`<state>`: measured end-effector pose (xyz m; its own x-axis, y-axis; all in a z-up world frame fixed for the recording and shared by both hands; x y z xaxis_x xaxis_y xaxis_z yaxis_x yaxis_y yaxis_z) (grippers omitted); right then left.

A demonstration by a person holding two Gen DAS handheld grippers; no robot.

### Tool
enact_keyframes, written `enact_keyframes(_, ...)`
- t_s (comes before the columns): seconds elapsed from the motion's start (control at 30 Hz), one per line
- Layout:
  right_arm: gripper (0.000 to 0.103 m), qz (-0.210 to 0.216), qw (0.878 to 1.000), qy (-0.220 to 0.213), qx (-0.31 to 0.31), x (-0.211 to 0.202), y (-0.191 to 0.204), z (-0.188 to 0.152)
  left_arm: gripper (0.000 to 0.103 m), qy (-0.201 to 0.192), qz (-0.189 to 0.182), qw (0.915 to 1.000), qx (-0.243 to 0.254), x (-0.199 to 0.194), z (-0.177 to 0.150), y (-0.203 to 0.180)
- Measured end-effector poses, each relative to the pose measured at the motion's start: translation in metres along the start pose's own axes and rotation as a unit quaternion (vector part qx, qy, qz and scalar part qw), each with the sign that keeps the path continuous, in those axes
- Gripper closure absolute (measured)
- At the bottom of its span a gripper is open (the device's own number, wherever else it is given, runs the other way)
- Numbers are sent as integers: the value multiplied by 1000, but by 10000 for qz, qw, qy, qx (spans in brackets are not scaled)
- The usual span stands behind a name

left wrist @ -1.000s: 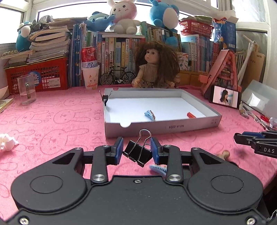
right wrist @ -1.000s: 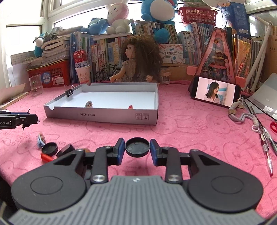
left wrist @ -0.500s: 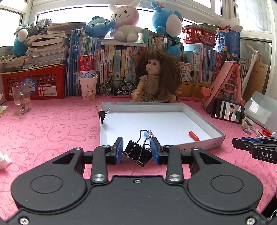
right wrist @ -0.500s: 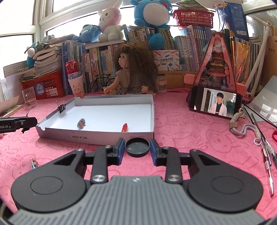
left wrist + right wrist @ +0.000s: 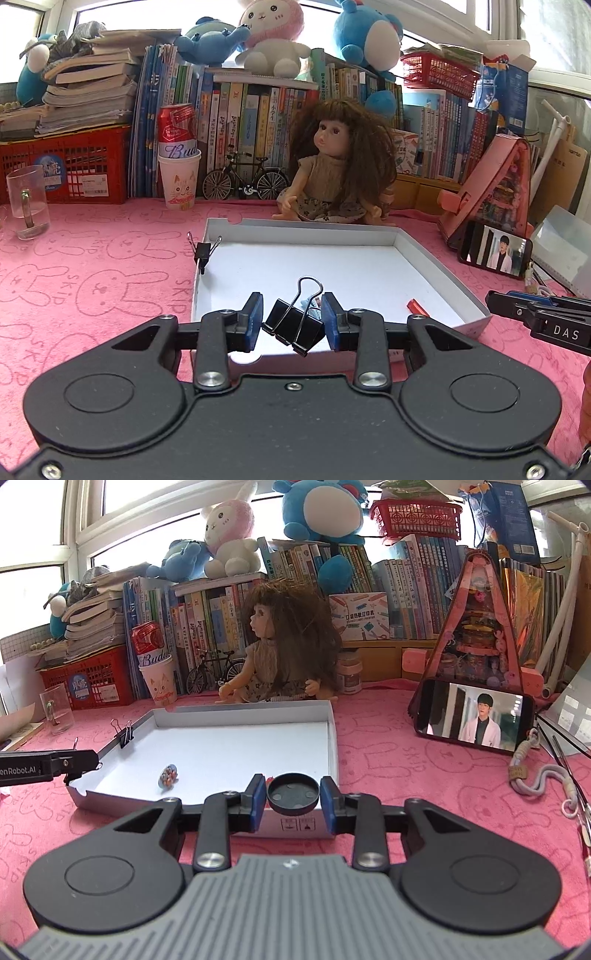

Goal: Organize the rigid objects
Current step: 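Carry the binder clip with the left tool while the right tool carries the lid over the tray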

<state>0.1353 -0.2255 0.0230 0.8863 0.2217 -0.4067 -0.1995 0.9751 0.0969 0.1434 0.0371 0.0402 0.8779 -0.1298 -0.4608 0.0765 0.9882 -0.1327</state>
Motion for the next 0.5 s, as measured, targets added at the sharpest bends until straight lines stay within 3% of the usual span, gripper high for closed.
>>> enact_keyframes(0.5, 66, -34, 9988, 388, 295, 61, -2, 9, 71, 301, 365, 9986, -218, 61, 3, 1)
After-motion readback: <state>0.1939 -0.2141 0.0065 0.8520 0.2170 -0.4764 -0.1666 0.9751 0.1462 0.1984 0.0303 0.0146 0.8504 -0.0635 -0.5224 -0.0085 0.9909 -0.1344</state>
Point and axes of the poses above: each gripper's, at about its wrist camera, not at the fingertips, and x roughly the way its jaws point, y to its left, z to its top, the point moved 2 cm from there along x, roughly the way its jaws point, and after that the axes turned 1 degree about -y, right-handed, at the moved point
